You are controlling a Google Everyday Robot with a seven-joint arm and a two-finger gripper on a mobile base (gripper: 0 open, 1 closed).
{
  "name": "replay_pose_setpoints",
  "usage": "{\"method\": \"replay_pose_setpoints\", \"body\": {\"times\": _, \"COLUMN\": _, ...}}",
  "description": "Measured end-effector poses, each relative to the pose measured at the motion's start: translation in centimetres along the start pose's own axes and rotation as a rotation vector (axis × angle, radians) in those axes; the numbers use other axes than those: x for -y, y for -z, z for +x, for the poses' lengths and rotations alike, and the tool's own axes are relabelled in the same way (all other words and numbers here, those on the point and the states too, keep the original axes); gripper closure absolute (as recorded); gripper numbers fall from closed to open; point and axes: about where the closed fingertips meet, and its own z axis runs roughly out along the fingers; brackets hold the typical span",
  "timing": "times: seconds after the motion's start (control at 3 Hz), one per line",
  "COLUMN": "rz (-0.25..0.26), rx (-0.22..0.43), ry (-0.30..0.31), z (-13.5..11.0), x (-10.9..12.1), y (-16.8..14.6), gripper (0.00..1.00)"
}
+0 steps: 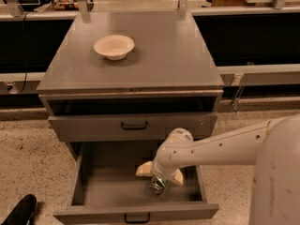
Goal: Pick green can from middle drawer and place on counter
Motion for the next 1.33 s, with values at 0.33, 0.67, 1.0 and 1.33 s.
{"method": "replay_pose_setpoints", "body": {"times": 0.33, "rz": -0.018, "rx": -0.004, "ry": -0.014, "z": 0.8, "x": 1.5, "y": -3.4, "gripper": 0.00}}
{"method": "replay_pose_setpoints", "body": {"times": 0.67, "rz": -0.033, "rx": 0.006, "ry": -0.016, "z": 1.6, "x": 1.9, "y": -6.2, "gripper": 0.00}}
{"method": "replay_pose_setpoints", "body": {"times": 1.0, "rz": -0.066, "rx": 0.014, "ry": -0.024, "z": 2.9, "x": 0.8, "y": -8.2, "gripper": 0.00}}
{"method": "replay_pose_setpoints", "body": {"times": 1.33, "rz": -0.081, "rx": 0.036, "ry": -0.045, "z": 3.2, "x": -0.9, "y": -9.7, "gripper": 0.19}}
